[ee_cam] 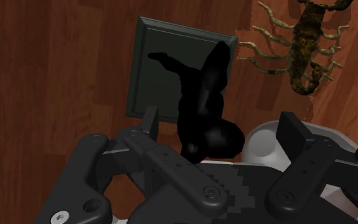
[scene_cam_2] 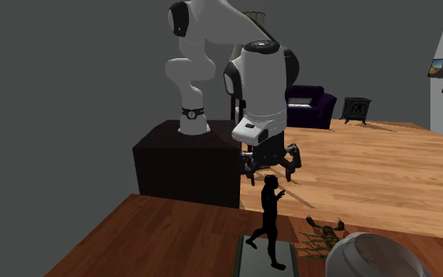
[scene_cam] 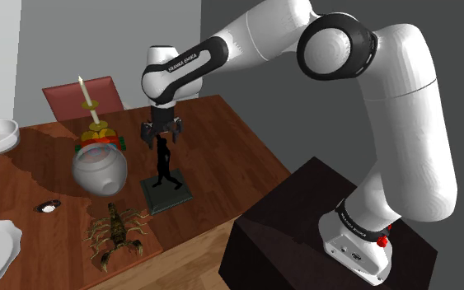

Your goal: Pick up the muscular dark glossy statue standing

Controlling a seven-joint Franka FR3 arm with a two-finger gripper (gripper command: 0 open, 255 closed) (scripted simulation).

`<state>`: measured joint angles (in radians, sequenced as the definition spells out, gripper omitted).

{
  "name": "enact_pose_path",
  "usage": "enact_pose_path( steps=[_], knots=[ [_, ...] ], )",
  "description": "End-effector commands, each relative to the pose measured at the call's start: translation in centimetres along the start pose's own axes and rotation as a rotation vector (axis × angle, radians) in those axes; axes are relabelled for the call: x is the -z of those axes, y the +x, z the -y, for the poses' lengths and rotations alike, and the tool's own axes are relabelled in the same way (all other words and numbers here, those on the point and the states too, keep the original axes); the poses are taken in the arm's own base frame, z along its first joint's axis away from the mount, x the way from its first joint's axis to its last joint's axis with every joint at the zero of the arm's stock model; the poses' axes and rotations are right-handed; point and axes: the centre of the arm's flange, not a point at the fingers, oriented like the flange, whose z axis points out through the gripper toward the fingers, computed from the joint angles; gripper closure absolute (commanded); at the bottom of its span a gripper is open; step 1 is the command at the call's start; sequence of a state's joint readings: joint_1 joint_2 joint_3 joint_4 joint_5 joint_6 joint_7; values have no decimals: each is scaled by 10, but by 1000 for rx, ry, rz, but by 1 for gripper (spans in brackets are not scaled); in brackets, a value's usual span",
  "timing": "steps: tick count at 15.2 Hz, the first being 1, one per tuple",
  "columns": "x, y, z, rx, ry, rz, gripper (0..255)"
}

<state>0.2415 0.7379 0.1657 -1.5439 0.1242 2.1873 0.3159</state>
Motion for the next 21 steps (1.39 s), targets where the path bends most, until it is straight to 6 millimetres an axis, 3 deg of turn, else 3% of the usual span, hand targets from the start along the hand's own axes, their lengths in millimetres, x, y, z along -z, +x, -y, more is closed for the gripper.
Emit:
enact_pose_path(
  steps=[1, 10, 21],
  knots=[
    [-2, 1, 0, 0, 0, -1, 255],
    [-2, 1, 0, 0, 0, -1, 255],
    [55, -8, 10, 0, 0, -1, 255]
  ],
)
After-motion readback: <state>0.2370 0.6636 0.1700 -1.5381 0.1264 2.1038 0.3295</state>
